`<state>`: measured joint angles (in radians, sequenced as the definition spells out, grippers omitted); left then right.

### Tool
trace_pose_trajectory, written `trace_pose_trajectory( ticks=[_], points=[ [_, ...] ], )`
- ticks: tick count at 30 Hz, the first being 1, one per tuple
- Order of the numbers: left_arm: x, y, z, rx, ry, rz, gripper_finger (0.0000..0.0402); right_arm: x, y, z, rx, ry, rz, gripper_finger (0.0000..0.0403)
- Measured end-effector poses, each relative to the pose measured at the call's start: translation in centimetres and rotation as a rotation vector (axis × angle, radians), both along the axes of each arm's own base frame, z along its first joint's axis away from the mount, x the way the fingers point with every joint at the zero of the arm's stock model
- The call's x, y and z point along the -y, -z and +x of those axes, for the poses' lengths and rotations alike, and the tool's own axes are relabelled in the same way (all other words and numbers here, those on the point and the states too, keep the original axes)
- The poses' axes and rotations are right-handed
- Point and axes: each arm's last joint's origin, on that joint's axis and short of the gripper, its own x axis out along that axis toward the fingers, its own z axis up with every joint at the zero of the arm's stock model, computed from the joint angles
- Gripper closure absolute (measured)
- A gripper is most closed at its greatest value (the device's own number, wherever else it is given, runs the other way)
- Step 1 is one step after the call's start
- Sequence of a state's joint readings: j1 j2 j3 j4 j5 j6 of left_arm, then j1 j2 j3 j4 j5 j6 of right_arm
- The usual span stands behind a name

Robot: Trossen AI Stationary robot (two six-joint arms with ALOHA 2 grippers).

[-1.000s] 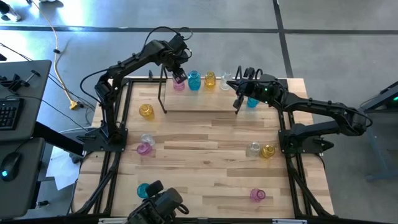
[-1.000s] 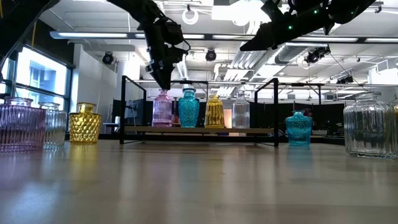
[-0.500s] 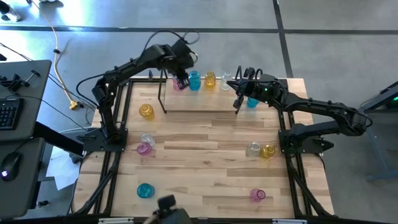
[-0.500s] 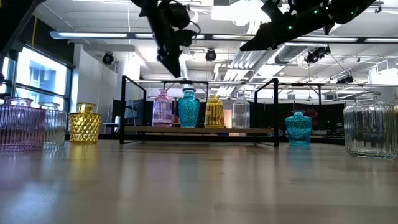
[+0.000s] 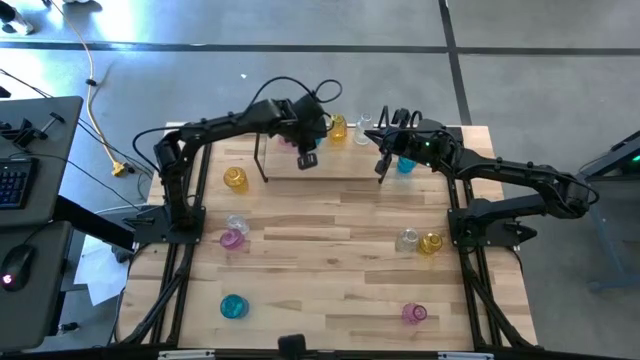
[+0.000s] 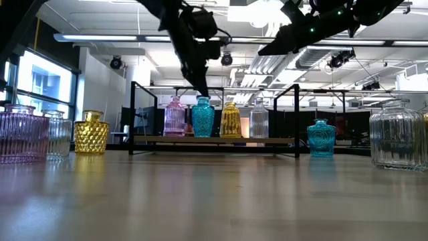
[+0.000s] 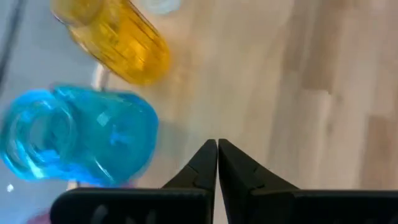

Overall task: Sort vases onto shelf
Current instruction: Adjust the blue vase on the shelf

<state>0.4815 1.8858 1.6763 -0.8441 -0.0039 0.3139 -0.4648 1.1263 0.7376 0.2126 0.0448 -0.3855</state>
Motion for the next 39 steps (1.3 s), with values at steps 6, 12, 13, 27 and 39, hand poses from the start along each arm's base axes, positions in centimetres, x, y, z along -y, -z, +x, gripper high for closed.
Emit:
trace_pose_trajectory(
  ticks=[6, 12, 13, 27, 39],
  points=[
    [-0.7, 1.9, -0.2, 0.013, -0.04, 0.012, 0.0401, 0.0, 0.0, 0.0, -0.003, 0.0, 0.001, 0.0401],
    [-1.1, 2.6, 0.2, 0.026, -0.072, 0.056, 0.0401, 0.0, 0.0, 0.0, -0.006, 0.001, -0.006, 0.0401],
    [-1.0, 2.8, 0.2, 0.019, -0.074, 0.052, 0.0401, 0.0, 0.0, 0.0, -0.007, 0.001, -0.006, 0.0401],
    [-2.4, 3.8, 0.5, 0.02, -0.161, 0.099, 0.0401, 0.0, 0.1, 0.0, -0.01, 0.005, -0.006, 0.0401],
    [-2.7, 3.7, 0.5, 0.031, -0.173, 0.109, 0.0401, 0.0, 0.1, 0.0, -0.01, 0.006, -0.006, 0.0401]
  ],
)
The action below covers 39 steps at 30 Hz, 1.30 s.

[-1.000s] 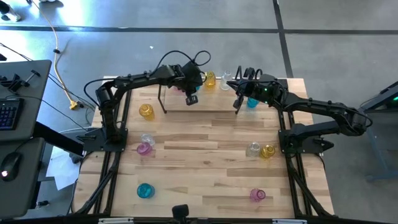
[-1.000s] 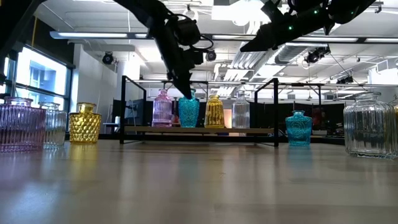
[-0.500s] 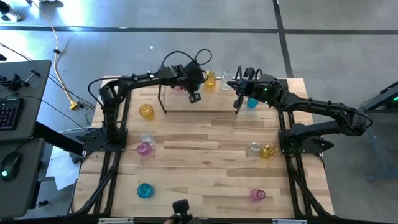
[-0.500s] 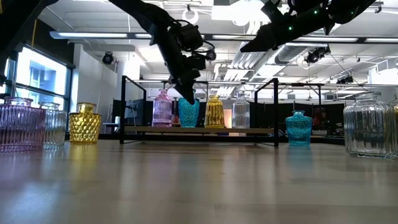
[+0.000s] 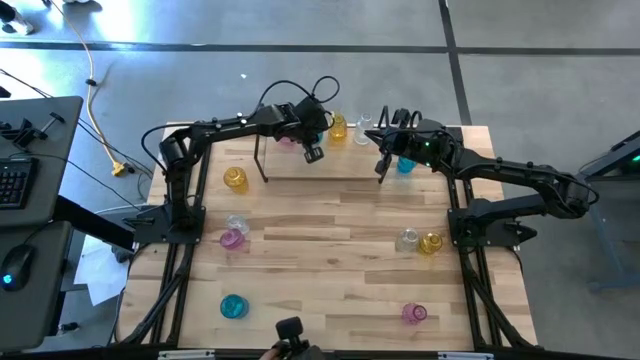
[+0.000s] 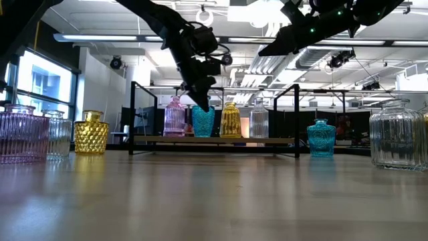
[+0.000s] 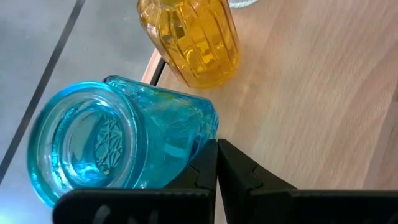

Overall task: Sort vases onto shelf
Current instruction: Adjust the blue vase on the shelf

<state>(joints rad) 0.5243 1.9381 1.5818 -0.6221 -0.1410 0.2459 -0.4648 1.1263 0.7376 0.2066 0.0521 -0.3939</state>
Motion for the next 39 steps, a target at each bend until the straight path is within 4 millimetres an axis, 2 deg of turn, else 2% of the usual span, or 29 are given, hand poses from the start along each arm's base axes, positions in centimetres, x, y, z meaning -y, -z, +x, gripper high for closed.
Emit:
trace_pose_trajectory(
  ticks=[9, 22, 39],
  points=[
    [-0.12, -0.15, 0.18, 0.024, -0.001, 0.014, 0.0401, 0.0, 0.0, 0.0, 0.0, 0.0, 0.0, 0.0401],
    [0.36, 0.16, -0.08, -0.029, -0.004, -0.01, 0.0401, 0.0, 0.04, -0.01, -0.004, 0.0, 0.001, 0.0401],
    [-0.1, 0.17, -0.43, -0.05, -0.038, 0.013, 0.0401, 0.0, 0.07, -0.01, -0.007, 0.001, 0.002, 0.0401]
  ],
)
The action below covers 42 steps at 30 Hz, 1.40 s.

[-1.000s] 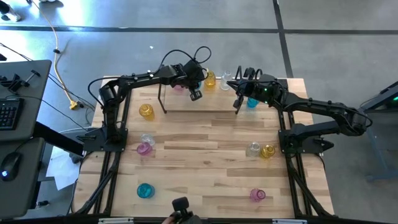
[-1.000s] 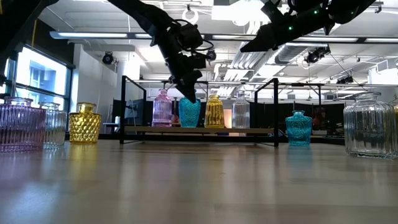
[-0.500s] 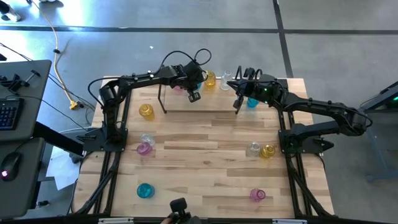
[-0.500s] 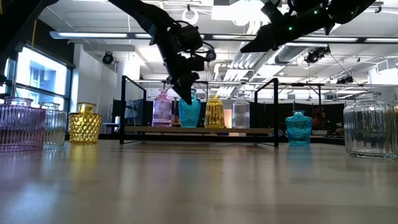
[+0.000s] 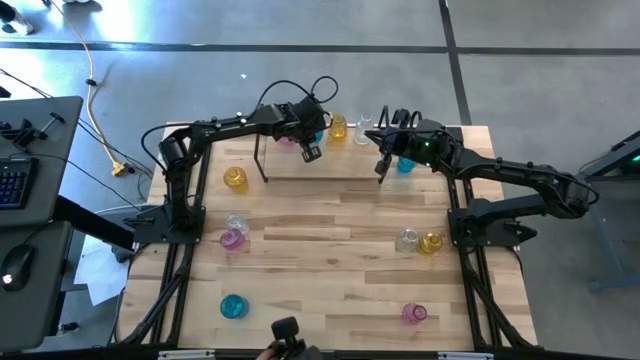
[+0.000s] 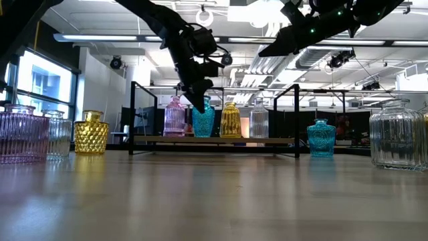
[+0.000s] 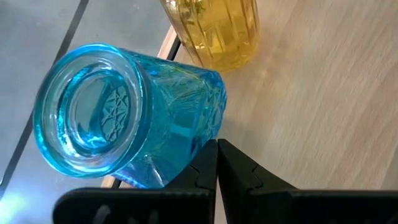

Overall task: Sort vases onto shelf
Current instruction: Adjust the blue vase on the shelf, then put the right transparent vase on the shelf aligned with the transparent vase

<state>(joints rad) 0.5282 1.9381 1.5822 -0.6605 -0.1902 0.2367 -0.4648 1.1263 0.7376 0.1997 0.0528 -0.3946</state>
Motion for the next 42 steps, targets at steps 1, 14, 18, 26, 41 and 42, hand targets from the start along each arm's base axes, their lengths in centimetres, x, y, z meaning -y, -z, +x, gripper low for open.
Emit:
trace_pose_trajectory(
  ticks=[1, 14, 18, 26, 41, 42],
  points=[
    [0.0, 0.0, 0.0, 0.0, 0.0, 0.0, 0.0401, 0.0, 0.0, 0.0, 0.0, 0.0, 0.0, 0.0401],
    [4.2, -0.9, 1.5, 0.184, 0.132, -0.111, 0.0401, 0.0, 0.2, 0.0, -0.024, -0.004, -0.008, 0.0401],
    [6.5, 0.7, 1.4, 0.265, 0.199, -0.147, 0.0401, 0.0, 0.2, 0.0, -0.029, -0.004, -0.005, 0.0401],
    [11.0, 1.1, -1.6, 0.485, 0.266, -0.091, 0.0401, 0.0, 0.1, 0.0, -0.018, -0.007, -0.009, 0.0401],
    [15.8, 1.4, -10.8, 0.789, 0.28, -0.021, 0.0401, -0.4, -0.1, 0.2, 0.034, -0.135, 0.049, 0.0401],
    [15.9, 1.6, -11.4, 0.802, 0.281, -0.017, 0.0401, -0.4, -0.1, 0.2, 0.037, -0.141, 0.056, 0.0401]
  ],
)
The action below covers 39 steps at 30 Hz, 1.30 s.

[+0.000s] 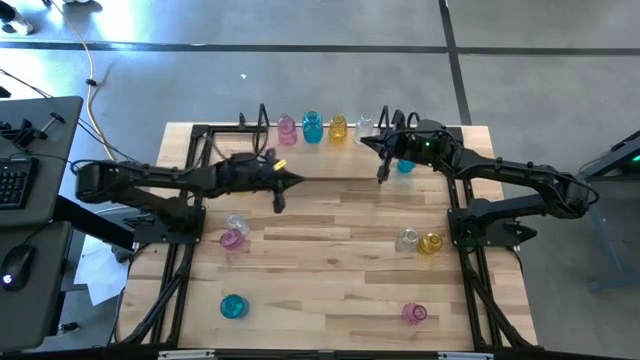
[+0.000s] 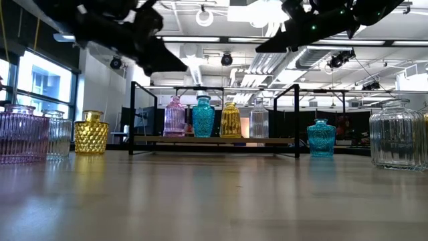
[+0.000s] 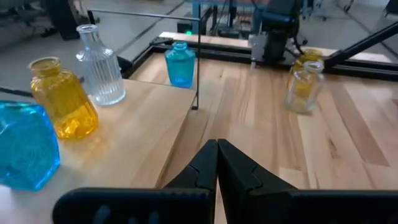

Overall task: Sort vases onto shelf
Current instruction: Put the right transparent vase on the shelf aligned with the transparent vase

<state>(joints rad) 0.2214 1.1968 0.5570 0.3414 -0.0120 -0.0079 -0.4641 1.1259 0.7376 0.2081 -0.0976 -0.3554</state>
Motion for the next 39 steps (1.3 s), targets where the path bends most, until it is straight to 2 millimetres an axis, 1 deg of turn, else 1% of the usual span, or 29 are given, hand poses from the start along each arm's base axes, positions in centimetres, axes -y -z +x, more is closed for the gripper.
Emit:
trace_pose_trajectory(
  ticks=[4, 7, 16, 25, 32, 35, 39],
  points=[
    [0.5, 0.8, -2.2, 0.045, 0.0, 0.01, 0.0401, -0.2, 0.0, 0.1, 0.016, -0.031, 0.044, 0.0401],
    [0.8, 1.2, -3.7, 0.081, -0.002, 0.015, 0.0401, -0.7, 0.1, 0.3, 0.01, -0.036, 0.055, 0.0401],
    [1.6, 2.2, -7.3, 0.144, -0.025, 0.059, 0.0401, -4.0, 1.2, 1.9, -0.066, -0.161, 0.081, 0.0401],
    [2.2, 3.5, -10.2, 0.246, -0.027, 0.08, 0.0401, -7.1, 2.1, 2.3, -0.155, -0.085, 0.127, 0.0401],
    [2.5, 4.6, -11.6, 0.306, -0.024, 0.091, 0.0401, -9.5, 2.5, 1.7, -0.213, -0.046, 0.18, 0.0401],
    [2.6, 5.0, -11.9, 0.323, -0.023, 0.088, 0.0401, -10.3, 2.2, 0.9, -0.212, -0.035, 0.227, 0.0401],
    [2.6, 5.3, -12.1, 0.296, -0.023, 0.082, 0.0401, -11.4, 1.6, -0.6, -0.21, -0.039, 0.32, 0.0401]
  ],
)
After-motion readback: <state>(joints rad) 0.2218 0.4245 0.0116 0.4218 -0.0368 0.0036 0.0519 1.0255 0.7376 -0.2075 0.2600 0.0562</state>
